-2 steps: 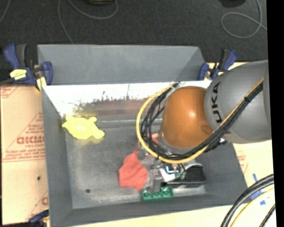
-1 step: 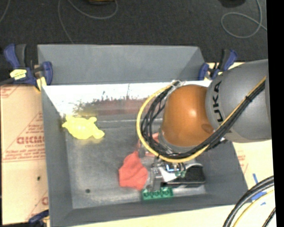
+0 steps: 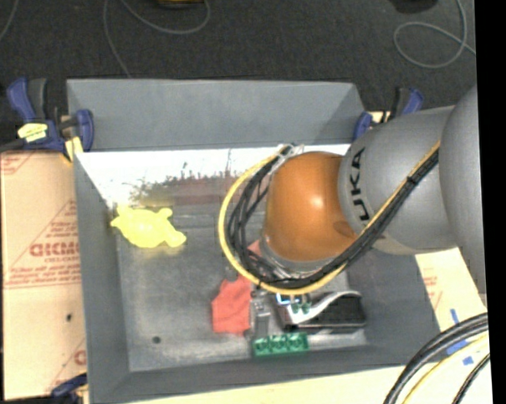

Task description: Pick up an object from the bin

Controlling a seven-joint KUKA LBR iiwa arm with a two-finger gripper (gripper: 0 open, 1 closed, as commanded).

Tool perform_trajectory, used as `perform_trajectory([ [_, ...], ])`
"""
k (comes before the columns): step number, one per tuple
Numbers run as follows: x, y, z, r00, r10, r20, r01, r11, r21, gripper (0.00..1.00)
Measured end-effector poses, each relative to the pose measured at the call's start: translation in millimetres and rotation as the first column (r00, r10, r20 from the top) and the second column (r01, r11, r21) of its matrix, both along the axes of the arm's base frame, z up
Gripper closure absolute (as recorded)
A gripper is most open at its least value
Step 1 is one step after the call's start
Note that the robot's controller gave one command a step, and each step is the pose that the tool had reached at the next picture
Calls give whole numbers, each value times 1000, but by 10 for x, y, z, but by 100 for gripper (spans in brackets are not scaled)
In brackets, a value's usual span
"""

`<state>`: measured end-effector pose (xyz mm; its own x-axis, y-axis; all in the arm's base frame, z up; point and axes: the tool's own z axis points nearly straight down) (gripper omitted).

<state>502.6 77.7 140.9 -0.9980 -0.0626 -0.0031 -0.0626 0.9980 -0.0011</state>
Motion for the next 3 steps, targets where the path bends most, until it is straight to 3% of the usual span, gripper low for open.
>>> perform_trajectory([
  [1,30,173,-81,999,39,-1,-39,999,2,0],
  [2,42,457,-499,960,279,3,-279,960,-1,0],
  [3,172,139,-562,917,399,1,-399,917,3,0],
])
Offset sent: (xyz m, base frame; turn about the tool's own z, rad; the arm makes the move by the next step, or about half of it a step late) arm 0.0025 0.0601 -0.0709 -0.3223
